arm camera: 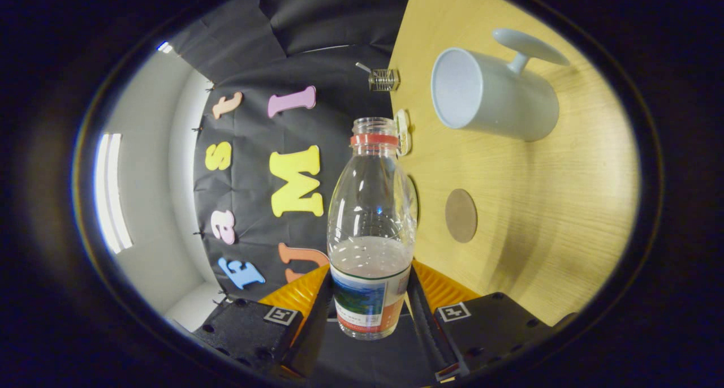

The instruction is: Take the bottle from table, then pour the juice into the cup, finally place the bottle on the coaster

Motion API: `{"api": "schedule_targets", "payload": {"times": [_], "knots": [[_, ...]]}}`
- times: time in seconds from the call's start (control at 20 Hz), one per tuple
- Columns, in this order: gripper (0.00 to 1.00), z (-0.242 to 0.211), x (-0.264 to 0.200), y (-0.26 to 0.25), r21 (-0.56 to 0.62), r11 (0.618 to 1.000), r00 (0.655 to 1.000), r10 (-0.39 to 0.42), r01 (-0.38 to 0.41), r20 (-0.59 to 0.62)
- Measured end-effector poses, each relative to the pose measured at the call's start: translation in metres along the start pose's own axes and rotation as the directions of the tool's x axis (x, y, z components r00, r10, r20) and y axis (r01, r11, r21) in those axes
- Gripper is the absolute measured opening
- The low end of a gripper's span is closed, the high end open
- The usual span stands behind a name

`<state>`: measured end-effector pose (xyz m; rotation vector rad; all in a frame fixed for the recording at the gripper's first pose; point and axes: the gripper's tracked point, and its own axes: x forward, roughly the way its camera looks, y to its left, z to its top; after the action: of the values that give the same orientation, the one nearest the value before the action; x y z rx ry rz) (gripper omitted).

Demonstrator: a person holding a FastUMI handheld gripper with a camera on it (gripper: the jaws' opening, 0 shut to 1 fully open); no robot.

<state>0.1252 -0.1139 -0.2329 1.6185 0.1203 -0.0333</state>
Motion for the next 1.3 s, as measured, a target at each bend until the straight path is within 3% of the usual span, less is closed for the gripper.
{"api": "schedule_targets", "payload": {"times": [1.3], "knots": [[0.75,0.0,0.005,0.025,0.139,0.989,0.999,0.035,-0.04,0.035]]}}
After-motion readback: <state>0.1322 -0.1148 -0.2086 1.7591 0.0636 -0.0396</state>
